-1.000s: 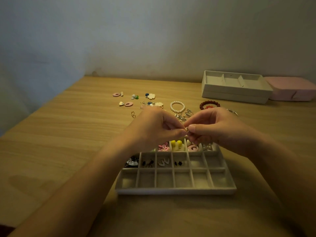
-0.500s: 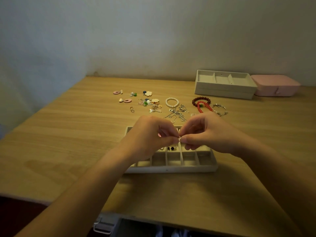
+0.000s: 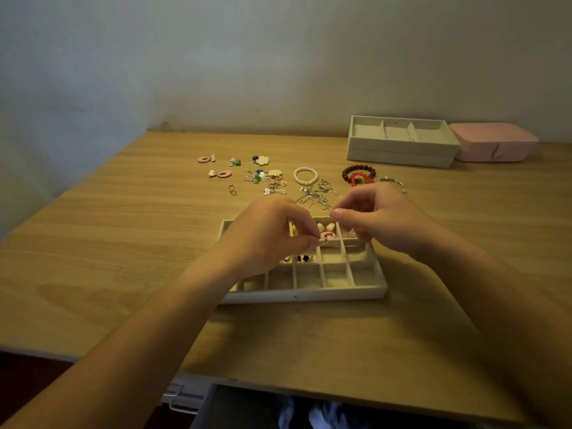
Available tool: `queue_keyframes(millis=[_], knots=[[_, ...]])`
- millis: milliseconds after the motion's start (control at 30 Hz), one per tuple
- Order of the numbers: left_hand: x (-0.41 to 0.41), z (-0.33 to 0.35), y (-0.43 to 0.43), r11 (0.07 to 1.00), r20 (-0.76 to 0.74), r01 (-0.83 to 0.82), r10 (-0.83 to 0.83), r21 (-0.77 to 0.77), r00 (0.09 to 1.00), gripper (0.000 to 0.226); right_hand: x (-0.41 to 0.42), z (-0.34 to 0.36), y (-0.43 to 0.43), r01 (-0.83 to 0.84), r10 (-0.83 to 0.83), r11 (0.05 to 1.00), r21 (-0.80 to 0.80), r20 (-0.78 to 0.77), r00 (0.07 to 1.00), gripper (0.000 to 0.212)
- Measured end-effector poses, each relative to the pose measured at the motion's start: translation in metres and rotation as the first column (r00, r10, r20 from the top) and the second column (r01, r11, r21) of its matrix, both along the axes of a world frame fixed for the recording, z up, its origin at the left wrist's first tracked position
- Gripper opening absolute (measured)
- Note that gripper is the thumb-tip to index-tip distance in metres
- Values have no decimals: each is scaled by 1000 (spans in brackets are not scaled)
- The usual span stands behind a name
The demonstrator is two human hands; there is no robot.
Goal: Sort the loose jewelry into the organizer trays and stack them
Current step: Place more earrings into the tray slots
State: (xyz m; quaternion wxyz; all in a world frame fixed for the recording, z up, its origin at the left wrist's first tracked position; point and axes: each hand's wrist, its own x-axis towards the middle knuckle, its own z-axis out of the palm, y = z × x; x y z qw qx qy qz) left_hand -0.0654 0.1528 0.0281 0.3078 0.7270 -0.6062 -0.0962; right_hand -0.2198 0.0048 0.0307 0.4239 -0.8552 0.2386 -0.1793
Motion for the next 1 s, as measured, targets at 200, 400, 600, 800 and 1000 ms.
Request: queue_keyframes(millis=[200, 400, 600, 800, 1000], knots=[[-9, 4, -16, 999, 233, 20, -30, 44, 972, 9, 2, -5, -11, 71, -74, 995, 68, 40, 996, 8], [-21, 5, -32, 995, 456, -59, 16, 80, 890, 11, 4, -8, -14, 101, -111, 988, 118, 80, 991, 9], [-28, 1, -39, 983, 508, -123, 35, 140, 861, 10, 4, -9, -12, 84, -97, 988, 129, 94, 991, 7], [-33, 1, -42, 964, 523, -212, 98, 161, 846, 11, 4, -10, -9, 56, -70, 988, 143, 91, 993, 8], [-44, 3, -45, 950, 689, -276, 104, 144, 717, 15, 3, -10, -8, 45, -60, 986, 159, 88, 994, 7]])
